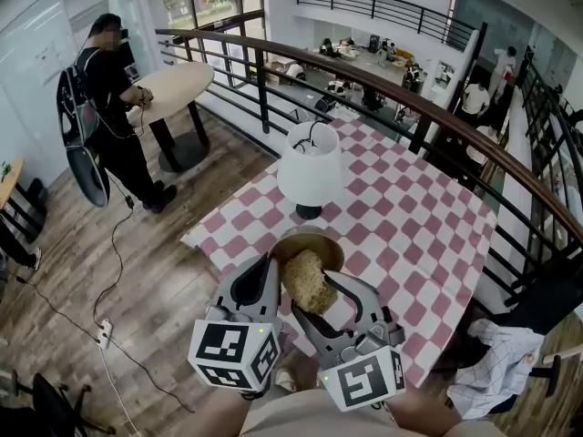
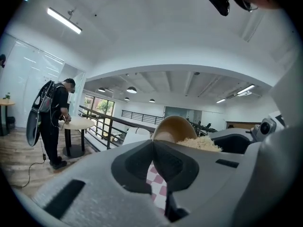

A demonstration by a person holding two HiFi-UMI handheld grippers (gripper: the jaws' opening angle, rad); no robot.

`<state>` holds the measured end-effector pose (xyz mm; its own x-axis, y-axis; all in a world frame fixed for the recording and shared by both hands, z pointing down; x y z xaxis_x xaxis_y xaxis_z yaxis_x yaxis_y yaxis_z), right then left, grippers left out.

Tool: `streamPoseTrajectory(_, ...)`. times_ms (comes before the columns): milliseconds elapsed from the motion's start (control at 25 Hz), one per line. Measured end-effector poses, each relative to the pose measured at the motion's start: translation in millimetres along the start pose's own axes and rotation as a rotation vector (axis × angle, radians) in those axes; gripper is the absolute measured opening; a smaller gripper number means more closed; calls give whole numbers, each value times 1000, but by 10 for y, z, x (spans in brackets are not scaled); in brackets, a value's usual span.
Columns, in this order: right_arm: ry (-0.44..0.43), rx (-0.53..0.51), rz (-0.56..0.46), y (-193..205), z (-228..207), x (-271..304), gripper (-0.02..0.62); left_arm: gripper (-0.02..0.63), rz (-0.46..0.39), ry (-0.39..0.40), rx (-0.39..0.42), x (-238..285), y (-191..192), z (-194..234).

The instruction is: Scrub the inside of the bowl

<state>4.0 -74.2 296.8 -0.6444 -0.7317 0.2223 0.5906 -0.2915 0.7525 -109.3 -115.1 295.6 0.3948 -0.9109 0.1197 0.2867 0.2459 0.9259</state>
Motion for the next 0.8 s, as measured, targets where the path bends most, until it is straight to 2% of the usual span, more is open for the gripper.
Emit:
streamPoseTrajectory(120, 1, -44, 36, 66, 28, -56, 247, 18, 12, -13, -12, -16, -12, 112)
streamPoseTrajectory(240, 43, -24, 39, 112, -69, -102, 248, 18, 36, 1, -13, -18, 32, 123)
streamPoseTrajectory(560, 176, -20, -16, 99, -294, -90, 249, 18, 85, 108, -27, 37, 203, -199)
streamPoseTrajectory(720, 167, -36, -44, 65, -263, -32, 249, 18, 76, 119, -18, 58, 191, -243)
streamPoseTrajectory(800, 149, 14, -51, 51, -250, 4, 249, 18, 59, 108, 3, 50, 178, -221)
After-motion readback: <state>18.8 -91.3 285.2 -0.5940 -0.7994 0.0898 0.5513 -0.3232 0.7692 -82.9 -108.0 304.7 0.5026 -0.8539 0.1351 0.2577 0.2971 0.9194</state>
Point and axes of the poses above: the fingertips, and each gripper's own axes: x forward along the fingers, z to its left, y out of its underside, the point moved 6 cm from there along -x, backward along the fingers, and after that the axes turned 11 degrees about -x, right-handed, at the moved point
